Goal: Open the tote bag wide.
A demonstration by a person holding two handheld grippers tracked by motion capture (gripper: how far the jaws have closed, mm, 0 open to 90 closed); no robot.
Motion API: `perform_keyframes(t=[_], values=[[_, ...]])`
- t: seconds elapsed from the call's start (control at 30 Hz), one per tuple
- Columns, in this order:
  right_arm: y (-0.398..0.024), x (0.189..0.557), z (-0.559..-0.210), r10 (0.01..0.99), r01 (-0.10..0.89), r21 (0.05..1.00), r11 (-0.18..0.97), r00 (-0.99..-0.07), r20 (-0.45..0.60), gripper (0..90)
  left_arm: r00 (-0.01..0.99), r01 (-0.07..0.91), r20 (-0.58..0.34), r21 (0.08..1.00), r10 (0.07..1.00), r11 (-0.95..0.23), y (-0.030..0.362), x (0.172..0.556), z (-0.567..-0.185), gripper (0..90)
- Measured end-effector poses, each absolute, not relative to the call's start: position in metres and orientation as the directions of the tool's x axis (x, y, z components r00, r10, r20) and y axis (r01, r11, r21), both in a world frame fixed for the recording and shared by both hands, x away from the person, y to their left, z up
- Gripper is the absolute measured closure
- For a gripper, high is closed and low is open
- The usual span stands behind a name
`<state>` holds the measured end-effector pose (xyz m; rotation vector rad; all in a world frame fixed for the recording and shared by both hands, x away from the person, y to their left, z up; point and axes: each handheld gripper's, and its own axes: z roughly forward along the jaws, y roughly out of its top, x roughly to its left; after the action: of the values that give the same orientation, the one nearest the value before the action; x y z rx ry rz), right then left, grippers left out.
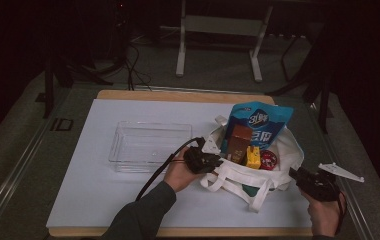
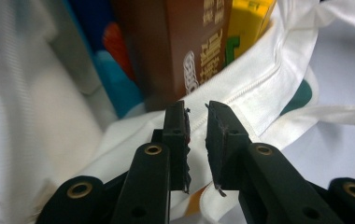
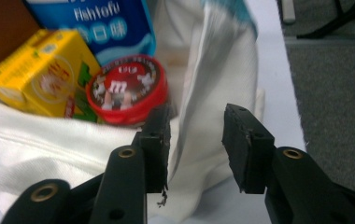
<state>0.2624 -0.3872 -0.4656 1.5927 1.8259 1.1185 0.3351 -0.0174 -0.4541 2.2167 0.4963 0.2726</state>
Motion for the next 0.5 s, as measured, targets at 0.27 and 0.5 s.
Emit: perform_keyframes(t=[0.27,0.5], values=[[-0.394,0.268,-0.452,0.963,0.555,0.832,0.01,-0.228,0.14,58.2,0.868,0.244,0.05,0.824,0.494,-0.511,0.0,0.34,-0.433,74.8],[-0.398,0.283,-0.438,0.964,0.53,0.847,0.029,-0.24,0.117,58.4,0.83,0.227,0.083,0.852,0.551,-0.472,0.007,0.348,-0.416,73.2]])
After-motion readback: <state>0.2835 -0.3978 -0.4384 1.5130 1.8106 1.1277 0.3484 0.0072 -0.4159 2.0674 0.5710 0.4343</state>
